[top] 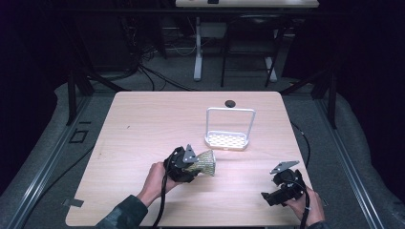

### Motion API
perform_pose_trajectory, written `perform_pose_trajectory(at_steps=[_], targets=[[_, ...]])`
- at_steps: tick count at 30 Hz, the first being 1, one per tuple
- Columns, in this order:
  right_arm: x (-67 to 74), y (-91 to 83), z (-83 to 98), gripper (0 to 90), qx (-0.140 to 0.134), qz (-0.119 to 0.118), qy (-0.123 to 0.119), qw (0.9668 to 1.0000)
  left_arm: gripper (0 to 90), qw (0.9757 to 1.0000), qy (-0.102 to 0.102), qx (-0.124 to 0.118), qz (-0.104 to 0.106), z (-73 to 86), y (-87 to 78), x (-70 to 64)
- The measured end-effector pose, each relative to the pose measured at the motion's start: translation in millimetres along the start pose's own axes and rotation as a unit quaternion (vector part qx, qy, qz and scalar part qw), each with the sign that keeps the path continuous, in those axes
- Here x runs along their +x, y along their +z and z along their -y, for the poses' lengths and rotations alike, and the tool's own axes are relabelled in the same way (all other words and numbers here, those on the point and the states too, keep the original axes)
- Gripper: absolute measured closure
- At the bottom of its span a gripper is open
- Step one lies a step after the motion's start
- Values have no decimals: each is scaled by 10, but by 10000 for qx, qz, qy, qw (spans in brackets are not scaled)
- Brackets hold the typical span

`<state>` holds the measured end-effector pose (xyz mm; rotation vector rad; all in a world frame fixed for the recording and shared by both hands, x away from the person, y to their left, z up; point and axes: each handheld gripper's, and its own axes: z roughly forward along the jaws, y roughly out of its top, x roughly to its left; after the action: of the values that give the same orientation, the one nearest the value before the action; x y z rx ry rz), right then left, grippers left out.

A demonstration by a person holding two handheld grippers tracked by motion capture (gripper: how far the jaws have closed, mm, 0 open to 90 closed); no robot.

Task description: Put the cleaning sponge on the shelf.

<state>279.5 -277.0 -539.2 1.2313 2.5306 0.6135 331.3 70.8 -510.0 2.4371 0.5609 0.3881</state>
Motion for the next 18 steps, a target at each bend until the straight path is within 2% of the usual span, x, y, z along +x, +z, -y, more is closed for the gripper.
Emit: perform_pose_trajectory(at_steps=[6, 18], targets=[[-2, -3, 6, 14, -16, 13, 2, 10000, 547, 9999, 134, -49, 51, -90, 6, -6], [-6, 7, 13, 12, -39, 42, -11, 10000, 544, 9996, 252, -80, 136, -200, 50, -12]])
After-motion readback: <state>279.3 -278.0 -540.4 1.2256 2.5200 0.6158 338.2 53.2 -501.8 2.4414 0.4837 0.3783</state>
